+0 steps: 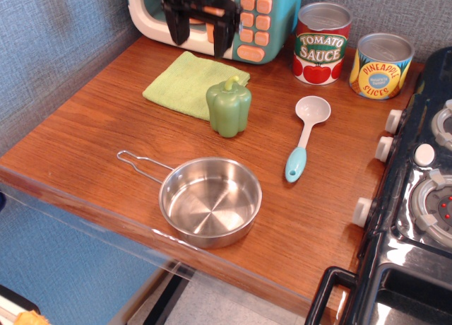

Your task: Move the towel below the microwave

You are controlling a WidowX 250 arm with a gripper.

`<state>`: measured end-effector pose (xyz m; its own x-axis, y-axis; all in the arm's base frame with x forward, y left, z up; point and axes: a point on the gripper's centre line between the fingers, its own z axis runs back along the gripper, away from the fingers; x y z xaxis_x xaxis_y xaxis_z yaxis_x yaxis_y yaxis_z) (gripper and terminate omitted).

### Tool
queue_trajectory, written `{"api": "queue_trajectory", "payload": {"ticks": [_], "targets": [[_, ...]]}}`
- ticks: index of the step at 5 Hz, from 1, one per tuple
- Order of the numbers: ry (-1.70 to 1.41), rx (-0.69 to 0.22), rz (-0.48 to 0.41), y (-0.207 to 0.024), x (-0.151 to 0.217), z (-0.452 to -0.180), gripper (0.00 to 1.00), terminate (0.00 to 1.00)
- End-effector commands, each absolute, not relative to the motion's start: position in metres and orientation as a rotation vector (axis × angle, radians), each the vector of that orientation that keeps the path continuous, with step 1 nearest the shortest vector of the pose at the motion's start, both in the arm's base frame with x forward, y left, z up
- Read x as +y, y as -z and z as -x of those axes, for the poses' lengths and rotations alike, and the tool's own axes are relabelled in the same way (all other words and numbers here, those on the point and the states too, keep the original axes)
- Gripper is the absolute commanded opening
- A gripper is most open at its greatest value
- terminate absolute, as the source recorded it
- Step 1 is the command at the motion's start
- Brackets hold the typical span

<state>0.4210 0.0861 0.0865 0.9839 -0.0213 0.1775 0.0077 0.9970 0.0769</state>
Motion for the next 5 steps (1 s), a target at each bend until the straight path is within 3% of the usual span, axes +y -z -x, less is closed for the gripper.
{"api": "queue_trajectory", "payload": {"ticks": [1,2,4,5], "targets": [[-0.03,-0.293,-0.089,-0.156,0.102,-0.399,1.0,0.0],[-0.03,-0.294,-0.071,-0.158,0.107,-0.382,1.0,0.0],[0.005,-0.229,-0.086,-0.135,0.111,-0.361,1.0,0.0],[0.005,-0.229,-0.086,-0.135,0.111,-0.361,1.0,0.0]]}}
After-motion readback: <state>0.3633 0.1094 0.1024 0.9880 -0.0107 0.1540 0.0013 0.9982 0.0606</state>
